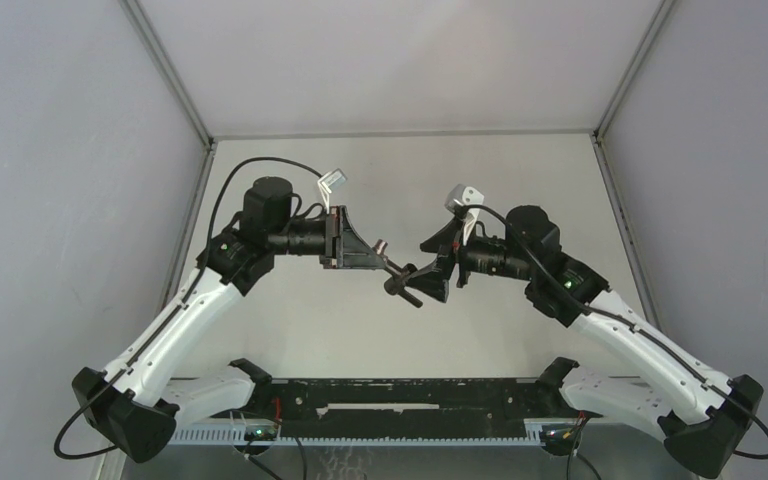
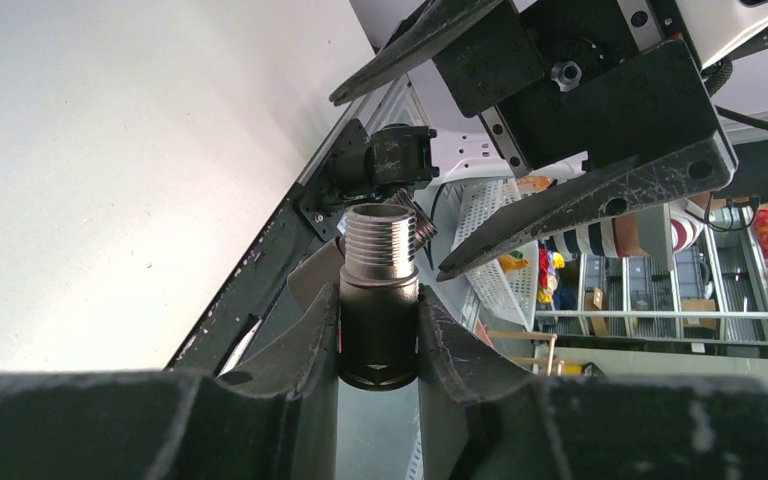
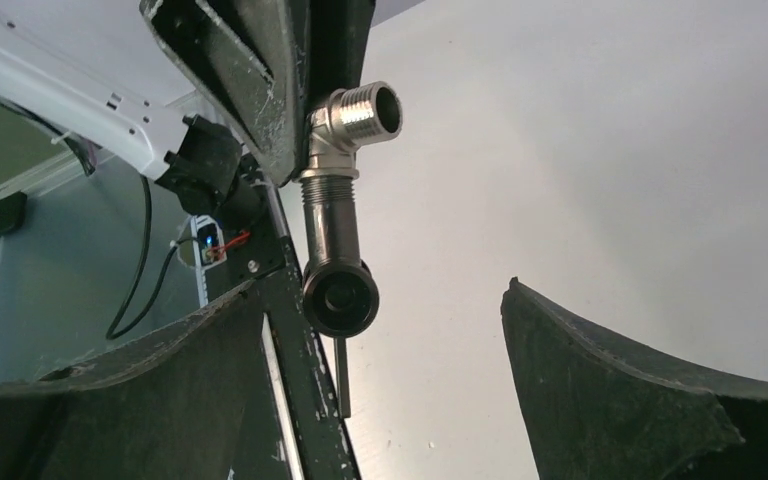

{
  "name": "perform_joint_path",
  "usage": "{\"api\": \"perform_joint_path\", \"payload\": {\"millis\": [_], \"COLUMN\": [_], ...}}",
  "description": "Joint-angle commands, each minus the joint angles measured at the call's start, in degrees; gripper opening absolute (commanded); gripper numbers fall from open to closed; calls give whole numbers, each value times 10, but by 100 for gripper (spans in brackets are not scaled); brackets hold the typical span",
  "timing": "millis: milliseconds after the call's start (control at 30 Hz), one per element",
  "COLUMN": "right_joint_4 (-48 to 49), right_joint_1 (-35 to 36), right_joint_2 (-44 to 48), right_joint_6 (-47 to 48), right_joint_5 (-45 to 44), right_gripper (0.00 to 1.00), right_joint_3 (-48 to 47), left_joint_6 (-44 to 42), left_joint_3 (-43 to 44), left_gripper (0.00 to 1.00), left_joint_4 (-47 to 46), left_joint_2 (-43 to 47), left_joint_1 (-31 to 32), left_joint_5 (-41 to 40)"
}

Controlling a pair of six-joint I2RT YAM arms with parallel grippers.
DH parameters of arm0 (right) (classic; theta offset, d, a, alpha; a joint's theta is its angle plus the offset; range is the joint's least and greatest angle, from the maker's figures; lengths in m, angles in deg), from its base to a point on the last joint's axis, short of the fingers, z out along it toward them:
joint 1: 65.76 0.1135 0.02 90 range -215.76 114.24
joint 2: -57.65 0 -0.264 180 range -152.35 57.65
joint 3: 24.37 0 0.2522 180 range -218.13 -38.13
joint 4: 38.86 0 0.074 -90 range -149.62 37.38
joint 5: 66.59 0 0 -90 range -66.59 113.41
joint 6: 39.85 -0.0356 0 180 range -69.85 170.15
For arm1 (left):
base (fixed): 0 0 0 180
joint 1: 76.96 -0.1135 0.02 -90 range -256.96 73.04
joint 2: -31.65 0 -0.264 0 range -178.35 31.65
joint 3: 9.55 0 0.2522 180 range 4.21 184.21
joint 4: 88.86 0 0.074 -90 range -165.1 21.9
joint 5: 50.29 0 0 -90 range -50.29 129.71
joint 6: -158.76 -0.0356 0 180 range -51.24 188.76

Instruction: Install the water faucets

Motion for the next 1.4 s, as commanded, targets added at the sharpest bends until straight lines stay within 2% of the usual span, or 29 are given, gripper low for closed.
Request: {"api": "perform_joint_path", "payload": {"millis": [0, 333, 533, 600, 700, 800, 933, 1167, 1267, 1300, 1333, 1367], "right_joint_4": [38, 60, 56, 57, 70, 70, 97, 213, 151, 87, 47, 18], "right_joint_1": [4, 5, 3, 1, -6, -12, -28, -48, -51, -51, -52, -52], "right_joint_2": [15, -14, -31, -34, -46, -61, -73, -137, -164, -171, -175, -177], "right_joint_6": [-29, -58, -64, -65, -84, -101, -148, -306, -289, -264, -241, -220], "right_joint_5": [-30, 39, 66, 82, 121, 139, 184, 364, 384, 373, 357, 341], "right_gripper": [94, 83, 81, 69, 30, 1, 0, 0, 0, 0, 2, 12], "right_joint_3": [-1, 3, 3, 3, 2, -12, -19, -25, -56, -69, -81, -90], "left_joint_6": [-2, -2, -14, -17, -19, -18, -18, -22, -22, -22, -22, -22], "left_joint_3": [40, 40, 46, 50, 47, 41, 43, 41, 41, 42, 42, 42], "left_gripper": [0, 0, 0, 0, 0, 0, 0, 0, 0, 0, 0, 0], "left_joint_4": [-33, -34, -25, -18, -18, -22, -25, -27, -27, -27, -27, -28], "left_joint_2": [15, 16, 17, 17, 17, 19, 22, 22, 24, 25, 25, 24], "left_joint_1": [-1, -1, -1, -1, -1, -1, -1, -1, -1, -1, -1, -1], "left_joint_5": [16, 16, 15, 14, 15, 15, 20, 23, 23, 23, 23, 22]}}
